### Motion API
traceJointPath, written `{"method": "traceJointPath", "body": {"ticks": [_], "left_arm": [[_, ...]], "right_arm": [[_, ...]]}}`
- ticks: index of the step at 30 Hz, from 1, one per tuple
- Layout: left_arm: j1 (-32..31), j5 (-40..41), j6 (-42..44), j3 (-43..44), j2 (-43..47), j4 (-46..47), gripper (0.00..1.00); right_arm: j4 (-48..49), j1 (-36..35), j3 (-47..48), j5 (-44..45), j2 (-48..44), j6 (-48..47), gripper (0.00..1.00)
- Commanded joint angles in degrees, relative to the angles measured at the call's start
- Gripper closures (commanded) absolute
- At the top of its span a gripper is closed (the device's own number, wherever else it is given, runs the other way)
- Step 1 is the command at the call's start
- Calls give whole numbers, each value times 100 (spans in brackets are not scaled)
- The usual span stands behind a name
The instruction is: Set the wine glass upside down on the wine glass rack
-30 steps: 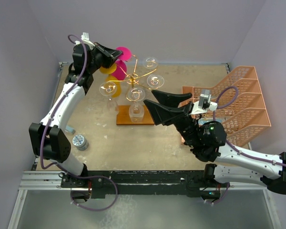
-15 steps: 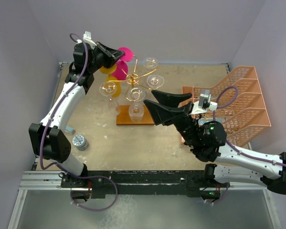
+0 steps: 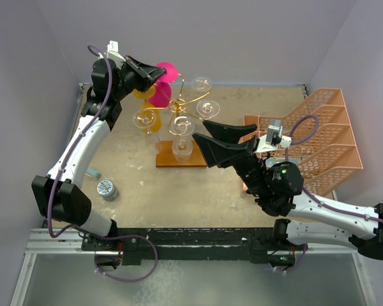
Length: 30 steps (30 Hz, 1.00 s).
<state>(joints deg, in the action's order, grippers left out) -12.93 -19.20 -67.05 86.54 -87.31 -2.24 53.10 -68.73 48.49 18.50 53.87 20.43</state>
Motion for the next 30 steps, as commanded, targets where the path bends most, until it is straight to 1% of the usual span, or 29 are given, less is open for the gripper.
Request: {"method": "traceJointPath", "body": {"ticks": [1,6,18,30], "left_arm": [[-34,-145,-82,-28,289,366,100],[-79,-309,-289,-100,203,666,100],[-437,-128,-131,-17,19,602,100],[-515,68,-140,528,-479,543,100]], "right_arm": [[339,-14,73,-89,-58,50,34],[405,-10,40,-110,-21,96,34],[420,-11,-26,-136,-103,126,34],[447,-15,-163,-85,-259,158,33]]}}
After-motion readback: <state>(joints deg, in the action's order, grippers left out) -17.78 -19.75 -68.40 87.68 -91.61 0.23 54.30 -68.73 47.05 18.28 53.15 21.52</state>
